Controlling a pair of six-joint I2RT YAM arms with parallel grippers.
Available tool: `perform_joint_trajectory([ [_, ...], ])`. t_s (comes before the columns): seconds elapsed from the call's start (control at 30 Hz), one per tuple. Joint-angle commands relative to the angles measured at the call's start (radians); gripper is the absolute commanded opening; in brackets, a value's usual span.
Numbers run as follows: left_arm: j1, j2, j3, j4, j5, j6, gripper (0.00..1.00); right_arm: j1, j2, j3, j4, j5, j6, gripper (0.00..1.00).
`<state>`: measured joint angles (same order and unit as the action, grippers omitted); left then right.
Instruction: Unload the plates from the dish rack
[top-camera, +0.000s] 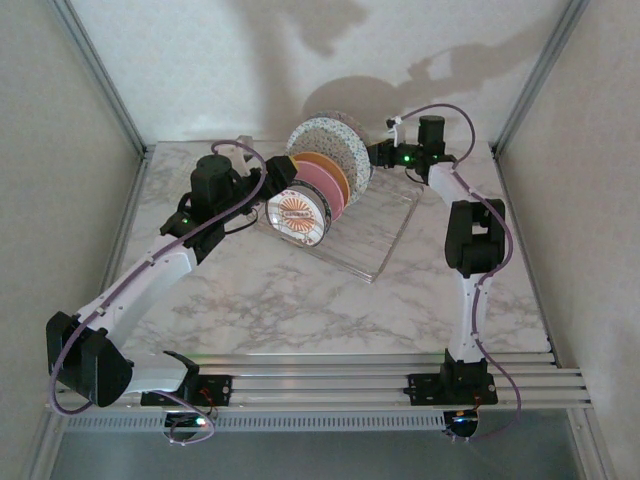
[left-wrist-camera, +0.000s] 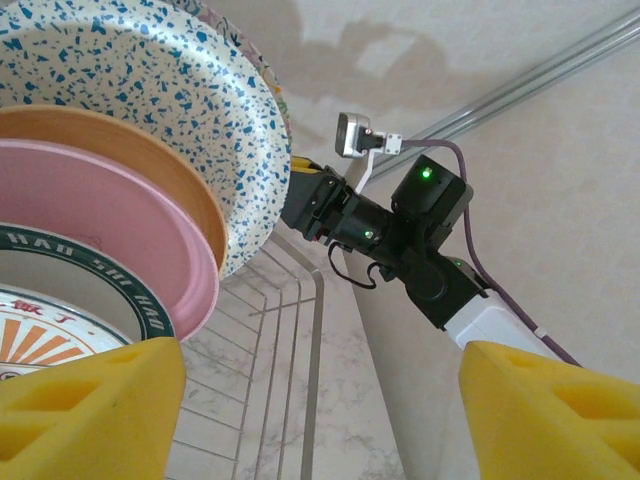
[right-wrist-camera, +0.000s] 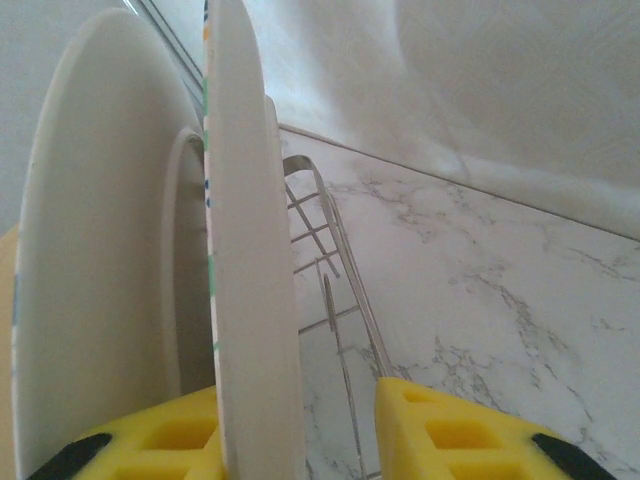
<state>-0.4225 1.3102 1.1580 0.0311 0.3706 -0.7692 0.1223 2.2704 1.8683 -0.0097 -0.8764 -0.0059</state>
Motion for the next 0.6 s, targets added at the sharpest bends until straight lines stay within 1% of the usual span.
perform_joint_trajectory([
  [0.0, -0.007, 0.006, 0.039, 0.007, 0.013, 0.016, 0.72, 0.013, 0.021, 0.035, 0.026, -0.015, 0.015, 0.32],
  [0.13, -0.007, 0.004, 0.034, 0.009, 0.011, 0.015, 0.72, 0.014, 0.014, 0.039, 0.031, -0.018, 0.020, 0.24],
  [0.4, -0.007, 0.012, 0.032, 0.019, 0.016, 0.016, 0.72, 0.023, -0.027, 0.040, 0.037, -0.026, 0.019, 0.01],
  [0.57, -0.007, 0.015, 0.027, 0.026, 0.018, 0.016, 0.72, 0.028, -0.068, 0.020, 0.056, -0.009, 0.005, 0.00],
])
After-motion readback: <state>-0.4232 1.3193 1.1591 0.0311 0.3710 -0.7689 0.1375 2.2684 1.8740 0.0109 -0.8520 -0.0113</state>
